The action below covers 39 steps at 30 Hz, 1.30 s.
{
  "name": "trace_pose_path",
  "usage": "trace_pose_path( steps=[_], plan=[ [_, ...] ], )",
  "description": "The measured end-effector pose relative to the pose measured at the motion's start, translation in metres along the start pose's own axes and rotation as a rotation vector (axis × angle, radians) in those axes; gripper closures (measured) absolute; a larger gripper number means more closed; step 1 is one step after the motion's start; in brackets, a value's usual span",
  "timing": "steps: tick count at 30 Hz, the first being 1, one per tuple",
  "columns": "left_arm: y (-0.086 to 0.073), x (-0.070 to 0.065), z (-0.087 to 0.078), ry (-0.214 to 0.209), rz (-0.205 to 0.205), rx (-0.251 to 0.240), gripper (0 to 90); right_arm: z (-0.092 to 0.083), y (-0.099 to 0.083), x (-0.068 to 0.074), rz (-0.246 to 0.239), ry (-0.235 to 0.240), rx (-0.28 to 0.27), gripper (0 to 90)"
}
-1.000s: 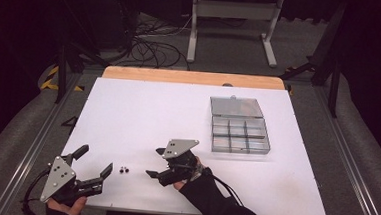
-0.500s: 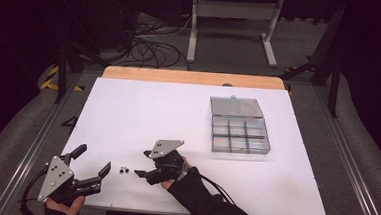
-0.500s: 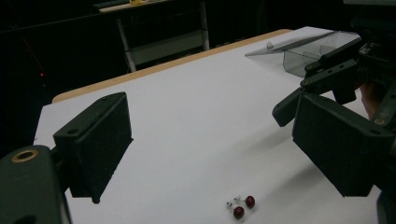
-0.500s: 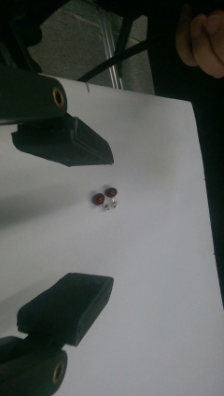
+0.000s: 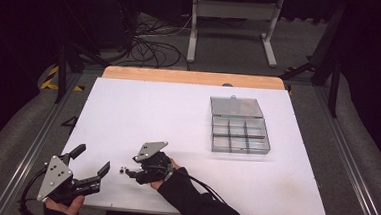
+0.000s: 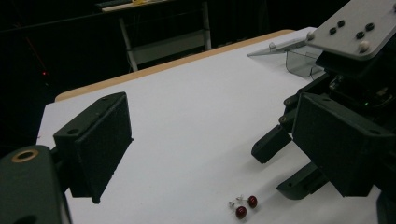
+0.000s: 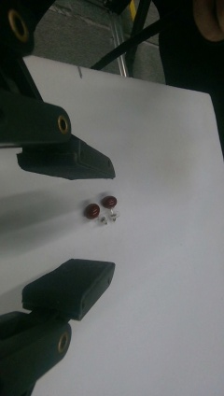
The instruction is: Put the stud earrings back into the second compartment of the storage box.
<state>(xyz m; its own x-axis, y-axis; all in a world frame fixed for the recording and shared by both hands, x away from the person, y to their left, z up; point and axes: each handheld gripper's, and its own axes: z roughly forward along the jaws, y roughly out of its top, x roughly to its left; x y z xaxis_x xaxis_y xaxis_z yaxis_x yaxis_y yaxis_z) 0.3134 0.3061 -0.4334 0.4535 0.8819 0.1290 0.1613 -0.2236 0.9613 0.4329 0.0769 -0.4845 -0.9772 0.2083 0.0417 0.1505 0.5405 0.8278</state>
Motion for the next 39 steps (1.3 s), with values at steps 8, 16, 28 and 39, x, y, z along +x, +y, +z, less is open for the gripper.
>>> trace_pose_path(
  steps=[8, 16, 28, 39],
  plan=[
    [0.0, 0.0, 0.0, 0.003, 0.001, 0.003, 12.6, 0.015, 0.001, 0.001, 0.005, -0.002, 0.033, 53.9],
    [0.0, 0.001, 0.0, 0.003, 0.003, 0.005, 12.7, 0.026, 0.002, 0.002, 0.012, 0.0, 0.067, 61.9],
    [0.0, -0.001, 0.001, 0.007, 0.002, 0.011, 12.7, 0.031, 0.005, 0.005, -0.018, -0.04, 0.102, 73.0],
    [0.0, 0.001, 0.001, 0.004, 0.004, 0.006, 12.9, 0.032, 0.005, 0.007, -0.024, -0.05, 0.105, 80.6]
  ],
)
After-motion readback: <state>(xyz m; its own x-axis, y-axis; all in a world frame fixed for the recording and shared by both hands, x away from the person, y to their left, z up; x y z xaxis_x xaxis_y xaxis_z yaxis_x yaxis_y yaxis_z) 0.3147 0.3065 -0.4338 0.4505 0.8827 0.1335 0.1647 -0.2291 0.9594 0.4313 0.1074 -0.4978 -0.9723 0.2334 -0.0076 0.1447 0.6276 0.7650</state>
